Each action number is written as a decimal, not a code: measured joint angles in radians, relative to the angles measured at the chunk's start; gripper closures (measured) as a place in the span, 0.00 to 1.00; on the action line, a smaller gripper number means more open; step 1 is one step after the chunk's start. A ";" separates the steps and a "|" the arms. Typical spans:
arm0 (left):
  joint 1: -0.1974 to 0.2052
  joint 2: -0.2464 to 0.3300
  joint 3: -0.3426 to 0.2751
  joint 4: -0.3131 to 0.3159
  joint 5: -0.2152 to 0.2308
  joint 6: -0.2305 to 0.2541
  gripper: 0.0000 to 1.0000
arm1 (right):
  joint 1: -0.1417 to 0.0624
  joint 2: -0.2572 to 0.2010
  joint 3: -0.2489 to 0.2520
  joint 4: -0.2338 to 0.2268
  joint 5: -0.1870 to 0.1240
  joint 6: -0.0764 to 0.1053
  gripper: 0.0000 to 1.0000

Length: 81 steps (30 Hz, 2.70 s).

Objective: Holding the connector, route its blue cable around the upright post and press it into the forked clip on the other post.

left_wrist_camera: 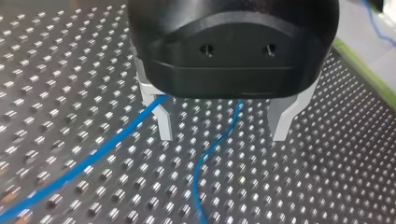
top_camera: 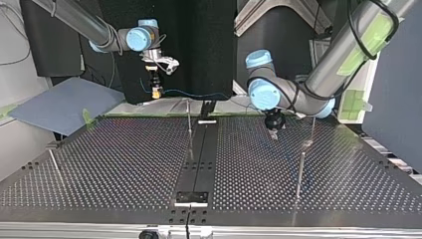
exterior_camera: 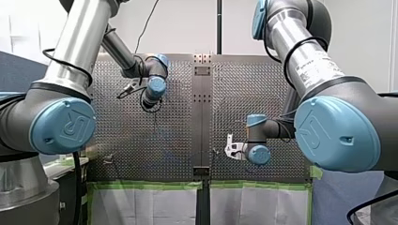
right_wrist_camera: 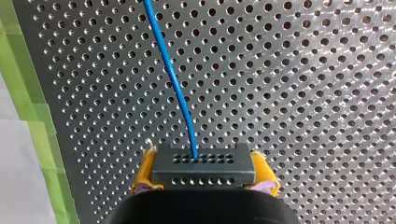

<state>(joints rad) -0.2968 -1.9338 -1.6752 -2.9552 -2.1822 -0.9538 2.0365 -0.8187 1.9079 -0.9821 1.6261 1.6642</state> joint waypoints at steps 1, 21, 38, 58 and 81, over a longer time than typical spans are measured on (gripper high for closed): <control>-0.003 -0.009 0.000 -0.002 -0.001 0.000 0.00 | 0.000 0.000 0.000 0.000 0.000 0.000 1.00; -0.014 -0.114 -0.001 0.006 -0.022 -0.053 0.00 | 0.003 0.000 0.000 0.005 0.000 -0.003 1.00; -0.052 -0.252 0.000 0.057 0.027 -0.086 0.00 | 0.004 0.000 0.000 0.000 0.001 -0.003 1.00; -0.076 -0.370 -0.001 0.058 0.035 -0.111 0.00 | 0.004 0.000 0.000 0.005 0.000 -0.004 1.00; -0.132 -0.419 0.003 0.126 0.166 -0.273 0.00 | -0.001 0.000 -0.015 0.007 -0.056 0.002 1.00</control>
<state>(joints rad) -0.4284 -2.3524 -1.6725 -2.8293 -2.0157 -1.2269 2.0353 -0.8186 1.8933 -0.9747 1.5698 1.6661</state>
